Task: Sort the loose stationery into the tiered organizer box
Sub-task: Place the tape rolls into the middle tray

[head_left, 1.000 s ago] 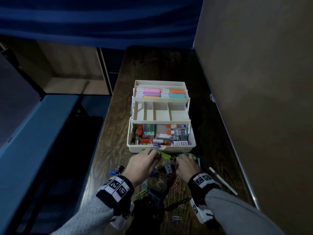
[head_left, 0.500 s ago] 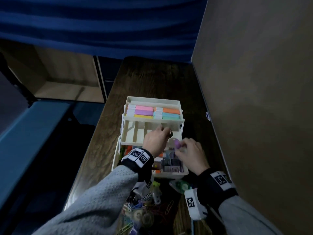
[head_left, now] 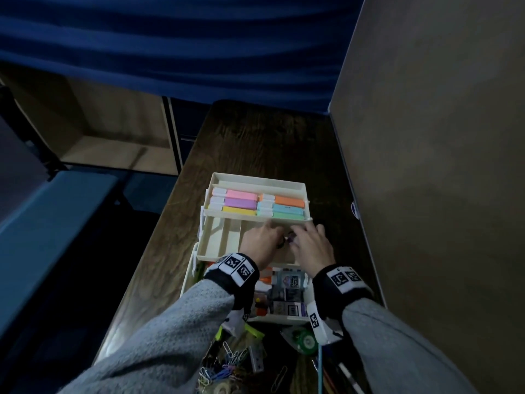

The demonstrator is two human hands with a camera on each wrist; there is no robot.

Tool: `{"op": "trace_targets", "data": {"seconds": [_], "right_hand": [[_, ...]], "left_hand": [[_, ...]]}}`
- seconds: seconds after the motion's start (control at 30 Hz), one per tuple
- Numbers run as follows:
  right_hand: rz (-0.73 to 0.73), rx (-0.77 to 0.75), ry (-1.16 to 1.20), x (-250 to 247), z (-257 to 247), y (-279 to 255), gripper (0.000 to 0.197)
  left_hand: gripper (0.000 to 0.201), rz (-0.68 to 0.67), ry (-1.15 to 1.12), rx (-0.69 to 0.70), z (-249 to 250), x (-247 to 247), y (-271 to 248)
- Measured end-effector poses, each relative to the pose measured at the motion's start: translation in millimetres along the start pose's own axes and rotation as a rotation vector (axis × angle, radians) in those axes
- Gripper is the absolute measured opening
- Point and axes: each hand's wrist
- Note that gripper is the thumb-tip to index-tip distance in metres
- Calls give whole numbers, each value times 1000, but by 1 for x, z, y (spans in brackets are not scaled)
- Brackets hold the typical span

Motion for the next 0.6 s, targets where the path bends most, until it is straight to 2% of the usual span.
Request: {"op": "trace_targets", "data": {"seconds": [0.13, 0.2, 0.3, 0.37, 0.47, 0.53, 0.6], "right_hand": [[144, 48, 341, 3, 8, -16, 29], [109, 56, 391, 5, 9, -20, 32], [23, -11, 302, 8, 7, -20, 19], [-5, -93, 204, 12, 7, -21, 12], [-14, -79, 38, 20, 14, -27, 32], [14, -38, -44, 22, 16, -34, 35], [19, 0, -30, 21, 16, -42, 38]], "left_hand": [[23, 32, -198, 0, 2, 4, -6], [19, 18, -332, 17, 1, 2, -12], [9, -33, -372, 29, -2, -3, -18], [12, -89, -355, 36, -1, -5, -21], [25, -184, -279, 57, 1, -4, -24], [38, -226, -191, 98, 2, -3, -24], [41, -205, -155, 123, 4, -1, -24]]}}
Point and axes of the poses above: each hand's wrist, its own y-axis towards the middle knuckle, its own x-axis out of the palm, z = x × y, and after that the axes turned 8 degrees about y, right-handed
